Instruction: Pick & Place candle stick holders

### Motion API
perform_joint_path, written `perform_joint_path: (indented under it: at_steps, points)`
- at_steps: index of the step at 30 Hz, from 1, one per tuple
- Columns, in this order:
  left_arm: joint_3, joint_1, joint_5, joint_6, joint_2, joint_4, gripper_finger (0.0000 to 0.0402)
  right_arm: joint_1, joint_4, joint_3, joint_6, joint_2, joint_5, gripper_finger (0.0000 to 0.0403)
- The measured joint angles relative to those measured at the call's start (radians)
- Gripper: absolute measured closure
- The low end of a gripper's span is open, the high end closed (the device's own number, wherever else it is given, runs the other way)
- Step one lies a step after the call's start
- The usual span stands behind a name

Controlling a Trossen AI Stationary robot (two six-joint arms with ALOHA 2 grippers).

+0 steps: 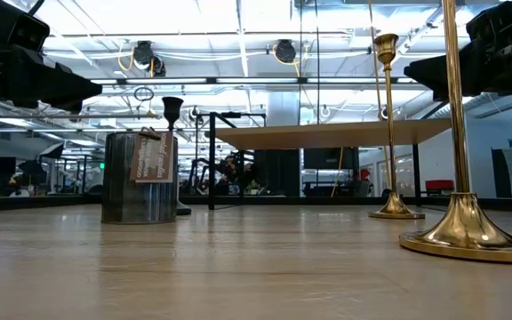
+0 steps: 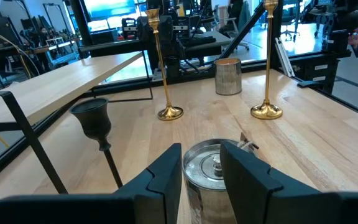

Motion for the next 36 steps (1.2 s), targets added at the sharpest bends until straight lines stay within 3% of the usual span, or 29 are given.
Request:
perform_joint_path:
  at_steps: [7, 12, 24, 31, 36]
  points:
    - [0.0, 0.0, 0.0, 0.0, 0.0, 0.0, 0.0284, 0.0, 0.006, 0.0, 0.012, 0.0, 0.0, 0.0314]
    - [0.0, 0.0, 0.0, 0.001, 0.0, 0.001, 0.0284, 0.0, 0.062, 0.0, 0.161, 0.0, 0.001, 0.0314]
    - [0.0, 0.0, 0.0, -0.024, 0.0, 0.024, 0.0284, 0.001, 0.177, 0.0, 0.195, 0.002, 0.0, 0.0314]
    - [0.0, 0.0, 0.0, 0.189, 0.001, 0.04, 0.0284, 0.001, 0.201, 0.0, 0.236, 0.002, 0.0, 0.0314]
    - [0.011, 0.0, 0.0, 0.227, 0.002, 0.04, 0.0284, 0.001, 0.201, 0.0, 0.277, 0.002, 0.0, 0.0314]
